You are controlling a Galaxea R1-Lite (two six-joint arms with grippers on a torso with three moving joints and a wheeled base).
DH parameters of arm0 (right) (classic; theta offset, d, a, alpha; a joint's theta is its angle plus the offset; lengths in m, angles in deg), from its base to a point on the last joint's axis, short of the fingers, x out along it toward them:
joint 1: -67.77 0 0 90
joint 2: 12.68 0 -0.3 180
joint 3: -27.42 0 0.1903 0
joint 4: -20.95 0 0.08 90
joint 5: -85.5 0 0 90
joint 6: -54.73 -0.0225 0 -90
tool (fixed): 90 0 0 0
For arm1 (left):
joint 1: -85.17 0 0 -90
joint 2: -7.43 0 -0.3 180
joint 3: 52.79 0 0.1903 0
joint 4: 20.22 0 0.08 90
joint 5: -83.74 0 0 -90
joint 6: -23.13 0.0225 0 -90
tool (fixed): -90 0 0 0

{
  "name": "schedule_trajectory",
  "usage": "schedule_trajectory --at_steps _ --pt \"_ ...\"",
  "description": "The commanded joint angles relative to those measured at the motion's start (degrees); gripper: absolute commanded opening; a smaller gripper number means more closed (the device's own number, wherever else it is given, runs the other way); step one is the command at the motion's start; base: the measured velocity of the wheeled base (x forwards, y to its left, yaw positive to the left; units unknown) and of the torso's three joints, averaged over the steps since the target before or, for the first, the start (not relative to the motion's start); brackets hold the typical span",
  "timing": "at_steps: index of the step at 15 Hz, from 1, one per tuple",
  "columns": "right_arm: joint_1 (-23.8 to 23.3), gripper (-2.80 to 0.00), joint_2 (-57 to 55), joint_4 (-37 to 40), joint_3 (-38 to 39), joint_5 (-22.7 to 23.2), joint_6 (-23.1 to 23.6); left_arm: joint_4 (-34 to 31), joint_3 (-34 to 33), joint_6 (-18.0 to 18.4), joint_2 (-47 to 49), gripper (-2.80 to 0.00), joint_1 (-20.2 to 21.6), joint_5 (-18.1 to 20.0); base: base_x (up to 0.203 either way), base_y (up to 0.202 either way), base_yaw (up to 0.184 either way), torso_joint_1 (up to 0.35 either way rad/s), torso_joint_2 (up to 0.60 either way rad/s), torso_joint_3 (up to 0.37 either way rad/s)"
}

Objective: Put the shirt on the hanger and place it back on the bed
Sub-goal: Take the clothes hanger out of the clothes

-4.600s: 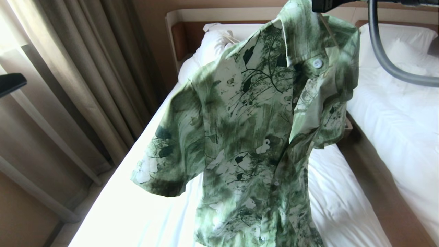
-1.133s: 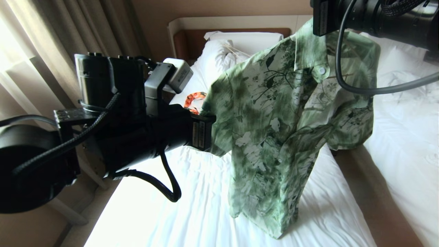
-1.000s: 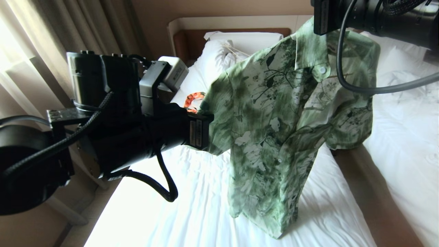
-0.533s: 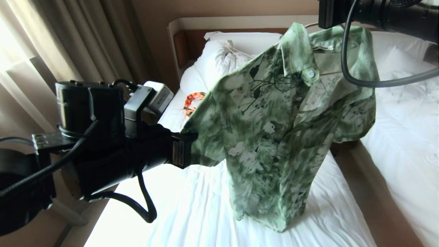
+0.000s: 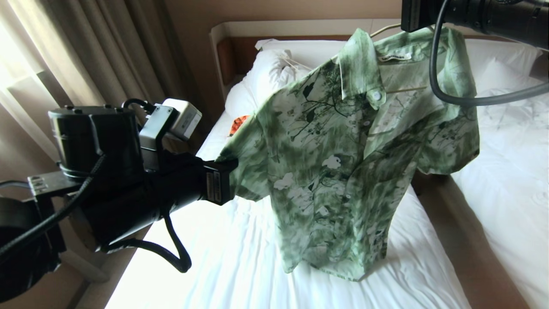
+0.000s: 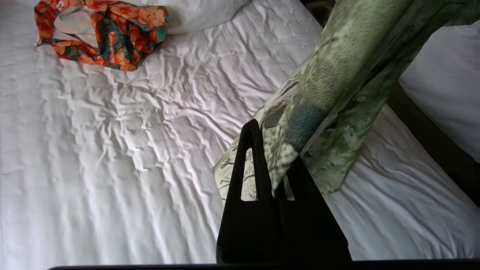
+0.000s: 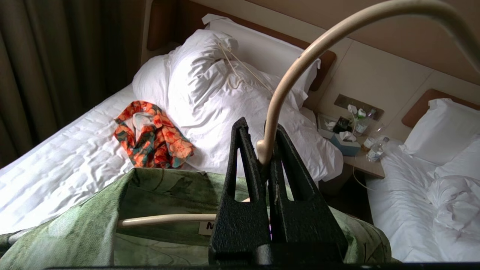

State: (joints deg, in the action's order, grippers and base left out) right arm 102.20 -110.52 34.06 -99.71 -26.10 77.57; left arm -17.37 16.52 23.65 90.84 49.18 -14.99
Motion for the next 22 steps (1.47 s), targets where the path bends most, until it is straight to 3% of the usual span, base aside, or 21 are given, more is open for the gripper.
schedule_trajectory --at_steps 1,7,11,14,15,22 --pt "0.0 -2.8 -0.3 0.0 0.0 -0.1 0.3 0.2 0.1 -0.1 -1.3 0.0 0.0 -0.1 0.0 0.0 0.0 0.0 0.0 0.0" --pt "0.0 -2.8 -1.0 -0.2 -0.1 -0.1 0.3 -0.4 -3.1 -0.1 -11.2 0.0 0.8 0.0 0.0 0.0 0.0 0.0 0.0 0.0" --pt "0.2 -2.8 -5.9 -8.8 -6.0 0.1 0.3 -1.2 -11.0 -0.1 -24.6 0.0 9.0 0.0 0.0 0.0 0.0 0.0 0.0 0.0" --pt "0.1 -2.8 -8.2 -15.9 -8.7 0.0 4.7 -7.3 -13.5 -0.7 -34.0 0.0 13.0 0.0 0.0 0.0 0.0 0.0 0.0 0.0" --pt "0.1 -2.8 -8.2 -16.5 -8.8 0.0 5.8 -9.1 -13.6 -1.3 -36.1 -2.8 13.8 -0.3 0.0 0.0 0.0 0.0 0.0 0.0" --pt "-3.5 -2.8 -9.9 -19.9 -9.0 0.2 6.1 -10.9 -15.9 -5.1 -41.0 -2.8 28.3 0.0 0.0 0.0 0.0 0.0 0.0 0.0"
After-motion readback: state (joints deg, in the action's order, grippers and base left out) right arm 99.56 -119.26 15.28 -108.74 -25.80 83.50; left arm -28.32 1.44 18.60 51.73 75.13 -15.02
